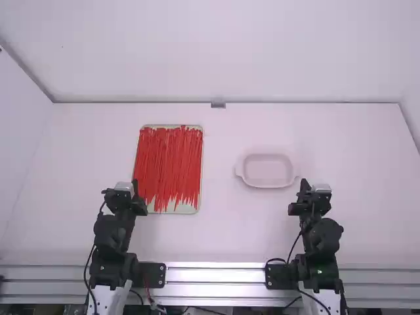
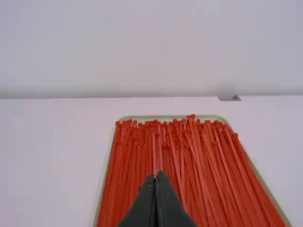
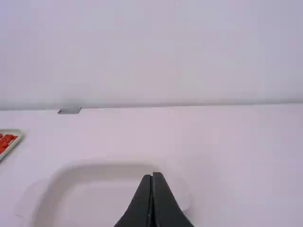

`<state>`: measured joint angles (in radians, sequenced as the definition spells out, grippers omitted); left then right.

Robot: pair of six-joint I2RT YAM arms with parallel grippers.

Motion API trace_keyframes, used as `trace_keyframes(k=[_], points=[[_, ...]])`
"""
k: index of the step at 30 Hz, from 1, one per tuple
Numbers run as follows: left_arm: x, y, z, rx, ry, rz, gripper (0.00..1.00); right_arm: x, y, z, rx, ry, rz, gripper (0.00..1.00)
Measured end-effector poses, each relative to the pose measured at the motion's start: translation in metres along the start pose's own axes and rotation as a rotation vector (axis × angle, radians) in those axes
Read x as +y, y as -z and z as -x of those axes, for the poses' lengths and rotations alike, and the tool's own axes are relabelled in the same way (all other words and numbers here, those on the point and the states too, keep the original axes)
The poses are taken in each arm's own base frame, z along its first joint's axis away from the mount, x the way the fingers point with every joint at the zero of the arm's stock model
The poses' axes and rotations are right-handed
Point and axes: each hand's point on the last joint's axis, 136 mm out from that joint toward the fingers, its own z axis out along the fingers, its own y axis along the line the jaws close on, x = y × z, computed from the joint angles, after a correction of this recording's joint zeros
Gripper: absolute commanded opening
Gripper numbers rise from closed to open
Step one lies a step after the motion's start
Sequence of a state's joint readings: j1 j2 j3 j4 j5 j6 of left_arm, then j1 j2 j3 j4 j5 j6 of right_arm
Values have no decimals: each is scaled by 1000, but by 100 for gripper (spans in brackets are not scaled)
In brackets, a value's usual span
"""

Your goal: Fasten the cable tie

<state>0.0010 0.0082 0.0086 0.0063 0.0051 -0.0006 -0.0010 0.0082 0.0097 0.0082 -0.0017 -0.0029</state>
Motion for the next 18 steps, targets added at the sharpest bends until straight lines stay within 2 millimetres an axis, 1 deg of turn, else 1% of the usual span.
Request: trace_keyframes(k=[6,10,14,18], points=[[0,0,0,0,0,0,2,1,0,0,-2,4,5,2],[0,-1,-4,18,0,-2,5,1,-1,-3,16,2,8,5],[-1,-2,-10,63,0,-5,8,3,-2,-10,66,3,16,9],[-3,-3,-6,93,0,-11,13,6,-3,-7,99,3,32,13]])
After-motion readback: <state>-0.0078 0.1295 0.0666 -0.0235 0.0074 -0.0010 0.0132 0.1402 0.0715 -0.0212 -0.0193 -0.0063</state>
